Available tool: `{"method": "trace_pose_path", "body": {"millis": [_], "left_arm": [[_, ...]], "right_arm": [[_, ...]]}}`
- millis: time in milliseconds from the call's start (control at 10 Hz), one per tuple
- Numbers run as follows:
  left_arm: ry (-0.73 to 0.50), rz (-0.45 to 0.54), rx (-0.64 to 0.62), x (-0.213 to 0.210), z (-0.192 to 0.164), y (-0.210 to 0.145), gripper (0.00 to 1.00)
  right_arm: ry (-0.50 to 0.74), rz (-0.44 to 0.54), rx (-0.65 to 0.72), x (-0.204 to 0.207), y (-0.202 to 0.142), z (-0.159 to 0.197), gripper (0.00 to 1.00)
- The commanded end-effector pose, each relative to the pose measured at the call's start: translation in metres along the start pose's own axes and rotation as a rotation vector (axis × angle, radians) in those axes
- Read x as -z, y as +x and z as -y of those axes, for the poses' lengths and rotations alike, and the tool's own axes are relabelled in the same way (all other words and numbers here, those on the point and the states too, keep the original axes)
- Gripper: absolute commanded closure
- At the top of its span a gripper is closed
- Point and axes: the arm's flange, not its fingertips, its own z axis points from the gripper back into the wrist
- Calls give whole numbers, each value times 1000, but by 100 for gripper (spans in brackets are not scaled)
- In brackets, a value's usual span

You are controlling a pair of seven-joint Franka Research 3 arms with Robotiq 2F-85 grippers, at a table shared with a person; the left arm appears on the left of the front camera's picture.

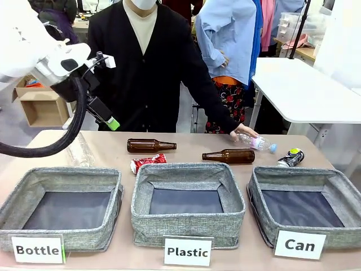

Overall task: Sort the can waste into the basket.
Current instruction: Pick up the can waste from the table and place it in the right Fabric basket.

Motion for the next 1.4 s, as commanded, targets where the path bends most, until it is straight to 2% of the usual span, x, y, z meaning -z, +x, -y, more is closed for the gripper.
{"method": "trace_pose_path", "body": {"millis": [0, 100, 200, 400, 500, 600, 700, 900, 1000, 1300], "left_arm": [[-8, 5, 73, 29, -9, 17, 0], [-30, 33, 99, 41, -15, 27, 0], [-56, 3, 161, 57, -23, 38, 0], [-153, -44, 187, 95, -34, 52, 0], [-213, -80, 199, 98, -39, 50, 0], [-240, -10, 177, 66, -51, 36, 0], [-224, 115, 151, 13, -62, 3, 0], [-197, 274, 132, -56, -63, -72, 0], [-139, 323, 62, -76, -61, -105, 0], [-132, 547, 28, -112, -50, -209, 0]], "right_arm": [[20, 7, -26, 1, 4, -2, 0], [20, 7, -26, 1, 4, -2, 0], [20, 7, -26, 1, 4, -2, 0], [20, 7, -26, 1, 4, -2, 0], [20, 7, -26, 1, 4, -2, 0], [20, 7, -26, 1, 4, -2, 0], [20, 7, -26, 1, 4, -2, 0], [20, 7, -26, 1, 4, -2, 0], [20, 7, -26, 1, 4, -2, 0], [20, 7, -26, 1, 4, -2, 0]]}}
